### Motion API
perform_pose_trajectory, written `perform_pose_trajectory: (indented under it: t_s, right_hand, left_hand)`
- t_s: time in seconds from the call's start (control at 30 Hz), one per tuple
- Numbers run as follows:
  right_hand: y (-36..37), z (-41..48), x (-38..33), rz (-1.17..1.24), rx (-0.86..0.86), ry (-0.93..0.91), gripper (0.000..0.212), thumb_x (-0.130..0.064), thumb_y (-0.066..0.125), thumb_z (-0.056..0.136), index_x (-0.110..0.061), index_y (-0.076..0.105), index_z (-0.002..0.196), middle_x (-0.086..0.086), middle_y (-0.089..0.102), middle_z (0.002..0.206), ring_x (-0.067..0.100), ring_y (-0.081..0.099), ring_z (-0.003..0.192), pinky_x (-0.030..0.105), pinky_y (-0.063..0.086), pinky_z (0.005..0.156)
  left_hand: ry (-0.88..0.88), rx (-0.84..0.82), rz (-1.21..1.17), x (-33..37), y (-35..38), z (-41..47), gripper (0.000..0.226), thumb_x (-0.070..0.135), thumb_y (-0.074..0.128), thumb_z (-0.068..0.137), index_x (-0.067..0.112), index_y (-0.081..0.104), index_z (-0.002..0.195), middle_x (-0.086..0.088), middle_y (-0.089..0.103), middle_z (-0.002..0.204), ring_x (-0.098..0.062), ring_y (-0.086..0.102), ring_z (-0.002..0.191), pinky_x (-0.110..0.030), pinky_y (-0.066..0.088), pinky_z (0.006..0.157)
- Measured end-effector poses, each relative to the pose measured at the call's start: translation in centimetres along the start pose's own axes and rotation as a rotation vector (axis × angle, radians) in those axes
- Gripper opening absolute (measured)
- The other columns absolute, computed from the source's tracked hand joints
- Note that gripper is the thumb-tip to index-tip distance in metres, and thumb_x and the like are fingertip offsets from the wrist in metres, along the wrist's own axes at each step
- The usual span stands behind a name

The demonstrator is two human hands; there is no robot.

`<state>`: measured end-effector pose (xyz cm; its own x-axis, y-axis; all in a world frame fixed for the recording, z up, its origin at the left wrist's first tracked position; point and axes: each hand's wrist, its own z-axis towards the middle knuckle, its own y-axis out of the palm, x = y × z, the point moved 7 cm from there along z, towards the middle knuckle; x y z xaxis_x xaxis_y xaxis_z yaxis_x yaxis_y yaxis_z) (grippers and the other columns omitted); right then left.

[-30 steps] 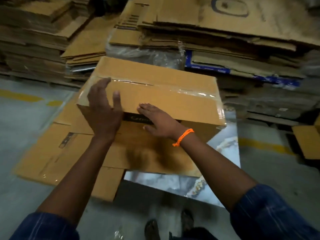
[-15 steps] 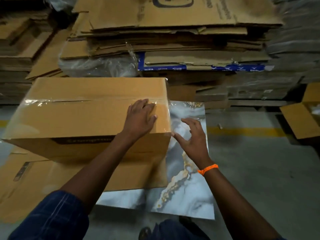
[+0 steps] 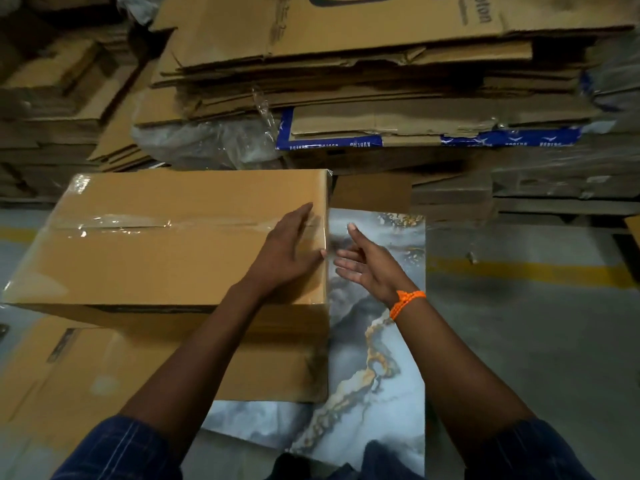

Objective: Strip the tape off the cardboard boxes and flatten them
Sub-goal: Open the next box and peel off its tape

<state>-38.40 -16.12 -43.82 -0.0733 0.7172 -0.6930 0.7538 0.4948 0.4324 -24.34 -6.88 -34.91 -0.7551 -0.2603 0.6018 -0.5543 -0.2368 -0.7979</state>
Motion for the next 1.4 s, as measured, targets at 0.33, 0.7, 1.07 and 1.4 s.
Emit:
perform_pose_trajectory:
  t_s: [0.33, 0.7, 1.07, 1.4]
  right_hand:
    - [3.1, -0.9, -3.3, -0.057, 0.16, -0.261, 0.008, -0.009, 0.071, 0.092, -0.001, 0.068, 0.09, 0.006, 0.064, 0.07, 0.013, 0.061, 0.065, 0.028, 0.06, 0.075]
    - [5.1, -3.8, -4.1, -0.215, 0.287, -0.255, 0.004, -0.001, 0.062, 0.094, 0.002, 0.064, 0.091, 0.006, 0.053, 0.063, 0.011, 0.052, 0.055, 0.03, 0.057, 0.071]
    - [3.0, -8.6, 3.2, -0.416, 0.275, -0.196, 0.047, -0.017, 0.08, 0.086, 0.002, 0.062, 0.125, 0.024, 0.071, 0.105, 0.02, 0.069, 0.086, 0.027, 0.057, 0.067]
    - [3.4, -9.9, 4.8, -0.28, 0.008, 0.003, 0.026, -0.002, 0.071, 0.089, -0.017, 0.059, 0.106, -0.002, 0.068, 0.088, 0.014, 0.066, 0.088, 0.037, 0.052, 0.089]
  left_hand:
    - [0.028, 0.015, -0.173, -1.1, -1.0, -0.7, 0.076, 0.022, 0.074, 0.088, 0.014, 0.038, 0.155, -0.005, 0.049, 0.153, -0.016, 0.046, 0.139, -0.029, 0.035, 0.117]
    - [0.06, -0.034, -0.029, -0.6, 1.5, -2.0, 0.064, 0.027, 0.062, 0.097, 0.014, 0.04, 0.155, 0.0, 0.034, 0.162, -0.016, 0.029, 0.149, -0.023, 0.018, 0.12]
    - [0.11, 0.121, -0.173, -0.4, 0.8, -1.5, 0.045, -0.001, 0.06, 0.085, 0.011, 0.068, 0.128, -0.004, 0.065, 0.134, -0.02, 0.055, 0.126, -0.023, 0.038, 0.108]
    - [0.134, 0.1, -0.087, -0.5, 1.7, -1.4, 0.036, 0.01, 0.061, 0.091, 0.014, 0.069, 0.126, -0.002, 0.061, 0.137, -0.021, 0.049, 0.13, -0.03, 0.037, 0.111]
